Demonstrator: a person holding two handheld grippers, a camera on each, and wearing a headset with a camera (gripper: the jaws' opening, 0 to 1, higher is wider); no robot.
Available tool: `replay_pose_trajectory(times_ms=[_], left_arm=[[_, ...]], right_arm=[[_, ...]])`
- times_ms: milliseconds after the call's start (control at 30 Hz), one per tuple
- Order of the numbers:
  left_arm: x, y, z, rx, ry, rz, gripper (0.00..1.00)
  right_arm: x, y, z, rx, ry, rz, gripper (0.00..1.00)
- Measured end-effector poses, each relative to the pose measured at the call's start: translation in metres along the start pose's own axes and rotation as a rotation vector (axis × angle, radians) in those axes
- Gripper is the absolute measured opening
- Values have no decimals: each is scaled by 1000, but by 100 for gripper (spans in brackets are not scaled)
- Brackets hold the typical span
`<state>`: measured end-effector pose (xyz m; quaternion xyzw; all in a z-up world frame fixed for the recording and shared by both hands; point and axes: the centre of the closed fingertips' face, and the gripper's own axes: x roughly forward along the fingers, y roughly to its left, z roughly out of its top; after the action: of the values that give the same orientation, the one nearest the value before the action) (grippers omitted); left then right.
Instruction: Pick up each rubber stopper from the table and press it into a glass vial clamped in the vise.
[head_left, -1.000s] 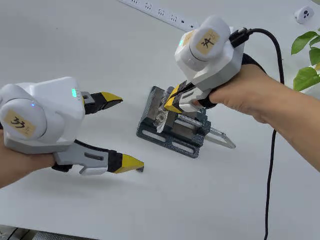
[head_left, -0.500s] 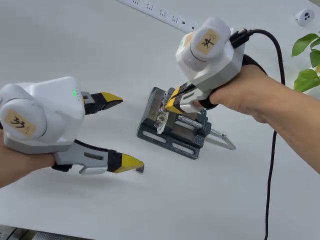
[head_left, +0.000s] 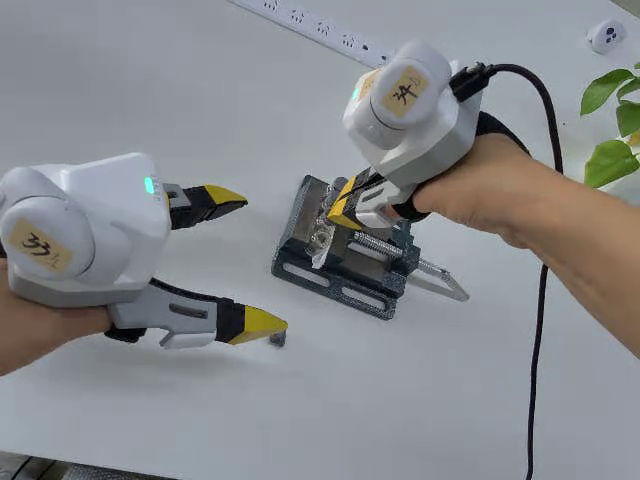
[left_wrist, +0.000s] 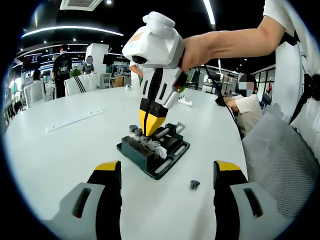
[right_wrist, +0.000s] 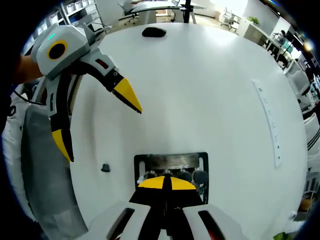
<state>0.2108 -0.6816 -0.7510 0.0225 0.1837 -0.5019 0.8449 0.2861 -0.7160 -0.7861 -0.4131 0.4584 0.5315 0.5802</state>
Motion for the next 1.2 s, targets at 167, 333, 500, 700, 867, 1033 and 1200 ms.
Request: replay_pose_trajectory(times_ms=[167,333,500,700,867,1033,1200], left_arm=[[0,1,-2,-1,1,1,73],[0,1,-1,1,0,1,73],[-1,3,-1,3,-1,4,73],[-2,1,-1,12,3,2,73],[-6,1,2,26,7,9,73],[-11,2,3,28,10,19,73],[-12,3,3,26,11,24,73]], right_arm=[[1,-1,0,-7,8,-3,0],[1,2,0,-19,20,-9,0],[2,-1,1,-33,29,-16,0],[0,1,1,-30,18,-28,0],[0,-1,2,7,-10,-33,0],[-1,-3,2,38,-40,-29,0],[-2,-2,3,64,-72,-31,0]])
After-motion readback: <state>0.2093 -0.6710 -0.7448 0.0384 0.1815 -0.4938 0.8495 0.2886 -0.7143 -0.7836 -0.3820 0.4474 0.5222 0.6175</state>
